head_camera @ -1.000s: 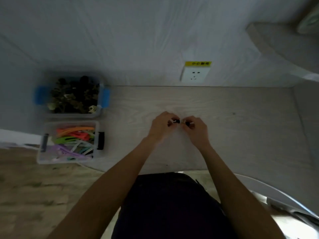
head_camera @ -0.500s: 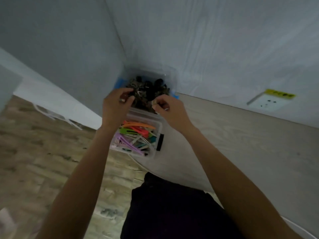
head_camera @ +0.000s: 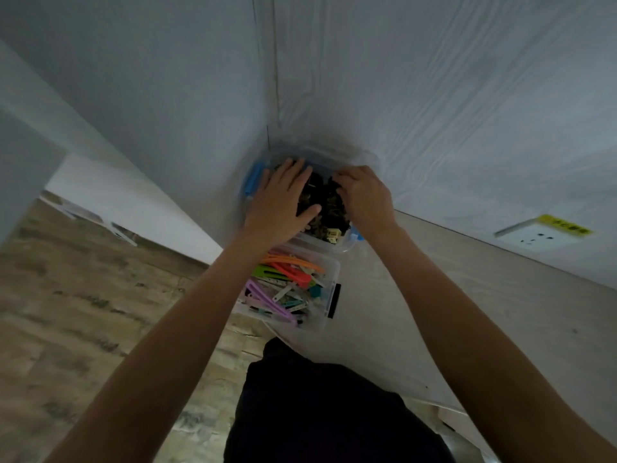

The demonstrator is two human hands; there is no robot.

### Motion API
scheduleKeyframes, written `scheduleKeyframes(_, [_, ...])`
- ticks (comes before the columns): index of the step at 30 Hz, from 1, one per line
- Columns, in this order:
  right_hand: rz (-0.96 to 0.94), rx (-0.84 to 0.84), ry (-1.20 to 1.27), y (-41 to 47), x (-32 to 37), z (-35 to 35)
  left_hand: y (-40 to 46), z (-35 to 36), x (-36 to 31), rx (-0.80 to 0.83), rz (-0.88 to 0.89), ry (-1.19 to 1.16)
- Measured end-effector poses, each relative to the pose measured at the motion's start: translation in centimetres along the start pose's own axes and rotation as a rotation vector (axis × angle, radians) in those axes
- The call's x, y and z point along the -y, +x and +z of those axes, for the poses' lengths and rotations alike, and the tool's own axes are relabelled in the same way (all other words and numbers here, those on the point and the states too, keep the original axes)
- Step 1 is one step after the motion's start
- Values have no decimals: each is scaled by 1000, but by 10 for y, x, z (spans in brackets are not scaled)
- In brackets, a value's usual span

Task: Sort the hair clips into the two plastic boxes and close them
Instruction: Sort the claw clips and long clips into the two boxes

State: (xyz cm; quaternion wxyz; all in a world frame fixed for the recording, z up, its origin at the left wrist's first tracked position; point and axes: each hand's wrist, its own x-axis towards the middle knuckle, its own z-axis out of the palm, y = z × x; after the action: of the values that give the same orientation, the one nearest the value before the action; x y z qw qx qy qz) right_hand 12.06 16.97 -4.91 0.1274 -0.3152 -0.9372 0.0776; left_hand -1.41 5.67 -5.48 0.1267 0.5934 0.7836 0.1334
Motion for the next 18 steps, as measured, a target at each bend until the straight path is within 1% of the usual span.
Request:
scheduleKeyframes(3, [0, -13, -84, 0, 1, 6, 5, 8, 2, 73, -31, 27])
scheduleKeyframes(5, [17, 29, -151, 0, 3, 3, 6, 10, 6, 104, -36, 29])
scheduleKeyframes(11, [32, 153, -219, -1, 3, -2, 9, 8, 9, 123, -36, 85])
scheduleKeyframes(12, [26, 193, -233, 1, 5, -2, 10, 8, 8, 130, -38, 88])
scheduleKeyframes(14, [64, 330, -177, 1, 12, -4, 11, 7, 7, 141, -39, 75])
scheduleKeyframes(15, [88, 358, -145, -1, 13, -5, 10, 7, 7, 144, -39, 67])
scheduleKeyframes(17, [99, 311, -95, -8, 13, -6, 8, 8, 8, 135, -32, 49])
scheduleKeyframes(18, [81, 240, -66, -13, 12, -6, 7, 8, 8, 115, -25, 37])
